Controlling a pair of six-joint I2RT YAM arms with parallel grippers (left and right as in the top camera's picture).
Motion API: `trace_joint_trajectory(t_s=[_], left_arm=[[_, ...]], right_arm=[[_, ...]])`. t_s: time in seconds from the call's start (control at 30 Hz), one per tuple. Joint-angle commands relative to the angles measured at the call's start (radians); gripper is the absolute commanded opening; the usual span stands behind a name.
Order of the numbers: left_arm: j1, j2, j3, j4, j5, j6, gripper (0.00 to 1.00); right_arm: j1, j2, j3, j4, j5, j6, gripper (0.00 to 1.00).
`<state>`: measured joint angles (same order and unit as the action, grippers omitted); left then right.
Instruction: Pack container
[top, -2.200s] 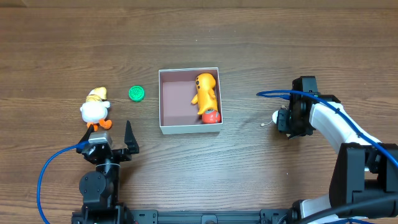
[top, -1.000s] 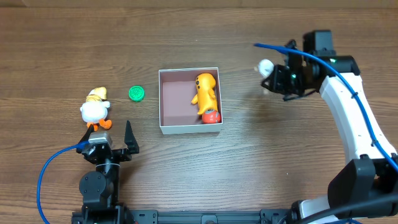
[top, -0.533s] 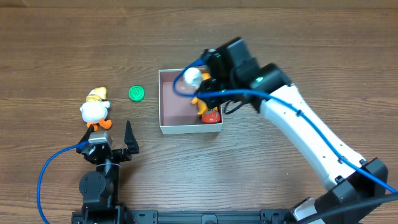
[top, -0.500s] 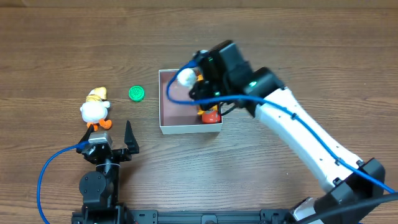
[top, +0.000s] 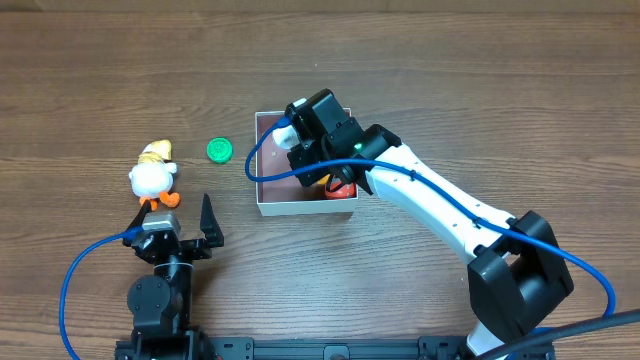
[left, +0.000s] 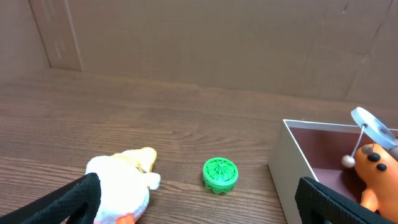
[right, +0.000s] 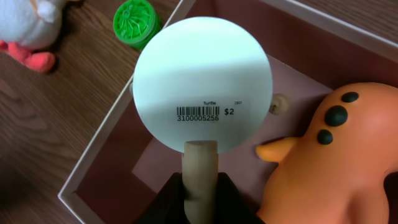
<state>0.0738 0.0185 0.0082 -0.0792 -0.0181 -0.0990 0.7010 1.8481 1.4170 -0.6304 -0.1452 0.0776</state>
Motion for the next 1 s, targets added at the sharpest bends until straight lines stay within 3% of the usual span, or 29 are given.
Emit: trace_joint_trajectory(t_s=[0.0, 0.3, 0.43, 0.67, 0.7, 0.73, 0.77, 0.83, 0.87, 0.97], left_arm=[[0.005, -0.007, -0.003, 0.002, 0.015, -0.009, 1.0], [0.005, -0.007, -0.003, 0.002, 0.015, -0.009, 1.0], [0.005, -0.007, -0.002, 0.002, 0.015, -0.009, 1.0], [0.005, -0.007, -0.003, 0.002, 0.015, -0.009, 1.0], [0.005, -0.007, -0.003, 0.002, 0.015, -0.009, 1.0], [0.005, -0.007, -0.003, 0.002, 0.015, -0.009, 1.0], [0.005, -0.007, -0.003, 0.002, 0.015, -0.009, 1.0], [0.005, -0.007, -0.003, 0.002, 0.015, -0.009, 1.0], [0.005, -0.007, -0.003, 0.002, 0.015, -0.009, 1.0], [0.005, -0.007, -0.003, 0.002, 0.015, -0.009, 1.0]], right_arm=[[0.001, -0.002, 0.002, 0.019, 0.022, 0.004, 0.19], [0.0, -0.002, 0.002, 0.008, 0.059, 0.003, 0.33], [-0.004, -0.017, 0.014, -0.003, 0.13, 0.003, 0.34], [-0.043, -0.235, 0.105, -0.128, 0.374, 0.043, 0.42], [-0.078, -0.288, 0.105, -0.172, 0.42, 0.085, 0.44], [-0.15, -0.353, 0.105, -0.241, 0.437, 0.115, 0.54], [-0.23, -0.402, 0.105, -0.301, 0.437, 0.126, 0.57], [-0.331, -0.447, 0.105, -0.366, 0.436, 0.126, 0.63], [-0.435, -0.475, 0.105, -0.422, 0.433, 0.127, 0.73], [-0.592, -0.489, 0.105, -0.474, 0.414, 0.132, 0.88]])
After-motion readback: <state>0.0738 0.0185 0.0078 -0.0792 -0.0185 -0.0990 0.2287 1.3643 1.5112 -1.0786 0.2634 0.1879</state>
